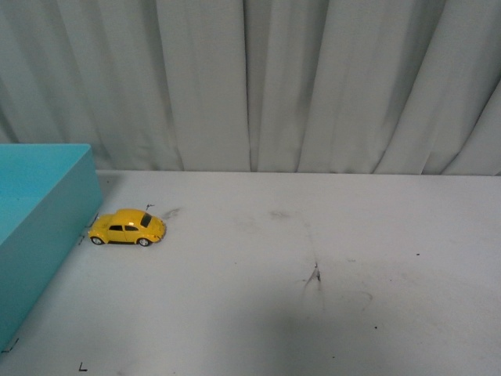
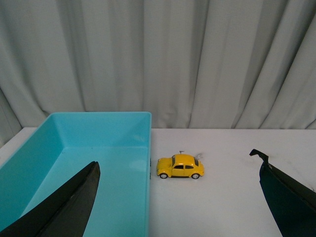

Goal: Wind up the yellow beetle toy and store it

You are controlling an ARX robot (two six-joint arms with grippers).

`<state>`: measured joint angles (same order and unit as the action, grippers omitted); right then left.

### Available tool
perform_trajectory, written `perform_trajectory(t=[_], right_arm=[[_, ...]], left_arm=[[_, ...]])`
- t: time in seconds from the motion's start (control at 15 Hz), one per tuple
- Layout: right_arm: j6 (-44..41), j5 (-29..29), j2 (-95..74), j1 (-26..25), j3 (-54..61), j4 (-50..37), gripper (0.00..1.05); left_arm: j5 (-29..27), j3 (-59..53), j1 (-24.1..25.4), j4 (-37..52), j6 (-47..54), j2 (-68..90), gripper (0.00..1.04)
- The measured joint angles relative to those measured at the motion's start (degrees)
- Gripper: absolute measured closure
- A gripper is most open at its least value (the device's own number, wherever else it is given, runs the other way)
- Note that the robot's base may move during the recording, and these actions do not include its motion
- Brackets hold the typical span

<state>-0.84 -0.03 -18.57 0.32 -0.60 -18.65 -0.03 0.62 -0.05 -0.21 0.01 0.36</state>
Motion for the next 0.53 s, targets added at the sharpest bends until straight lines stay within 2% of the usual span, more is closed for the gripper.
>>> perform_trajectory(t=[0.13, 0.4, 0.53], right_arm=[[0.0, 0.0, 7.2, 0.0, 0.0, 7.2, 1.03], [0.0, 0.0, 9.5, 0.0, 0.0, 10.0, 1.03], [0.0, -0.1, 14.8, 0.0, 0.0, 17.9, 1.03]], left_arm=[[0.0, 0.0, 0.0, 0.0, 0.0, 0.0, 0.07], [0.0, 0.0, 0.0, 0.0, 0.0, 0.0, 0.07], [0.0, 0.0, 0.0, 0.0, 0.0, 0.0, 0.07]])
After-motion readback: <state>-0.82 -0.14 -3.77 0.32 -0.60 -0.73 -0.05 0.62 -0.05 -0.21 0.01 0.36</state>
